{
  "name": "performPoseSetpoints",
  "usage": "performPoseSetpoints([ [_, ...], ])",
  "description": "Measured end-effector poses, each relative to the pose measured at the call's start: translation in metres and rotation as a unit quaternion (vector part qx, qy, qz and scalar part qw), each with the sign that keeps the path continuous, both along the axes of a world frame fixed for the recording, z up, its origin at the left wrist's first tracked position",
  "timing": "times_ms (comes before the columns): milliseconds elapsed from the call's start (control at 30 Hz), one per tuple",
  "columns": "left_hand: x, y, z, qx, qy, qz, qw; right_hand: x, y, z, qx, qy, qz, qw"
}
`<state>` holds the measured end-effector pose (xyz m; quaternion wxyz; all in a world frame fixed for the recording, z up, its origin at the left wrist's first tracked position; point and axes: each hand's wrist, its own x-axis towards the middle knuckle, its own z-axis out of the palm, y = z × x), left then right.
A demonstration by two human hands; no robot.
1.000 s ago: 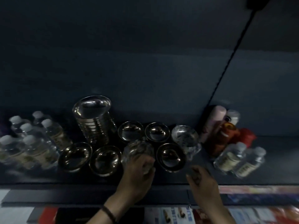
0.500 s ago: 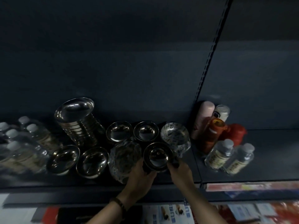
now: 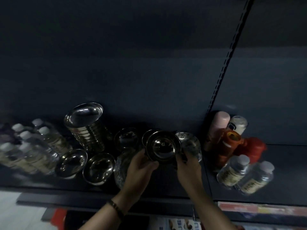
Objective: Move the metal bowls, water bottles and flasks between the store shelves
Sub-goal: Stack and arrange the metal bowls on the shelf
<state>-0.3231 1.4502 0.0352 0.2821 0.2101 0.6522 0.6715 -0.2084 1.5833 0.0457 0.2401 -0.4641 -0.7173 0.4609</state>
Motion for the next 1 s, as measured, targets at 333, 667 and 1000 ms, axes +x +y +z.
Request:
performPoseSetpoints([
  [333,-0.092,0.053,0.002,-0.106,0.028,0.006,0.994,-0.087,0.057,-0.002,0.069,-0.153,0.063,0.984],
  [667,-0.106,0.070,-0.022,-0.191,0.028,-0.007,0.981,-0.104,0.076,-0.024,0.049,-0.249,0.112,0.961],
  [1000,-0.111,0.064,-0.019,-0.201,0.037,-0.039,0.978,-0.096,0.074,-0.017,-0.001,-0.207,0.114,0.972],
])
